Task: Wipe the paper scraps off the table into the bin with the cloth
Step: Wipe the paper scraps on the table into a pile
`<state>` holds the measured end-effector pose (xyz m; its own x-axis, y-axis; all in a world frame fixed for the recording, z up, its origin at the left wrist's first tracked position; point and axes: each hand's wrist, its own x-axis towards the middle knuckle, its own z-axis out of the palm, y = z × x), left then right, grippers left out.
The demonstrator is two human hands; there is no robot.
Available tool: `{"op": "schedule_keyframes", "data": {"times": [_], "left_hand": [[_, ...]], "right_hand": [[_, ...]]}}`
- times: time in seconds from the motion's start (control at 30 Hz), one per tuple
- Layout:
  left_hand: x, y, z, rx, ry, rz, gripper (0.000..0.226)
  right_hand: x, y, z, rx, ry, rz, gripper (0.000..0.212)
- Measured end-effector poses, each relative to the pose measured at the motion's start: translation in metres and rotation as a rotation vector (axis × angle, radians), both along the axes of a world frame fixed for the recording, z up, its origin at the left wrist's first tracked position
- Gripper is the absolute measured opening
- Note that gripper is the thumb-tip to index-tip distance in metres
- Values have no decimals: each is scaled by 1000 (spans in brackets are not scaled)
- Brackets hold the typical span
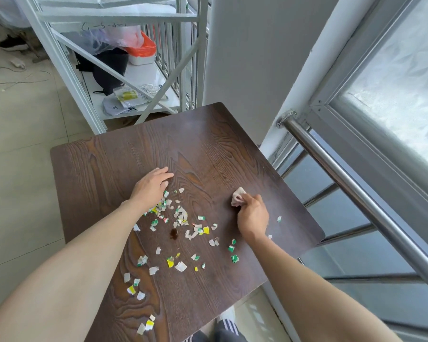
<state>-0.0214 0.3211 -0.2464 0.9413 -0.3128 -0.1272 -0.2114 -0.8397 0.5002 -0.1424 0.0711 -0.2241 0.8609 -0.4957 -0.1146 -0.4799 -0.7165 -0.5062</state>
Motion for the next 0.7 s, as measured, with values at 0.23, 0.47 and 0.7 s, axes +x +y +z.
{"op": "schedule_keyframes", "data": {"times": [0.23, 0.47, 0.7], "left_hand": [[3, -5, 5, 36, 19, 43, 37], [2, -21, 15, 94, 32, 73, 35], [-20, -90, 21, 10, -43, -172, 38]], "right_hand": [[-19, 51, -1, 76, 28, 230, 41], [-15, 8, 23, 114, -45, 347, 28], [-25, -99, 31, -93, -62, 141, 29]]}}
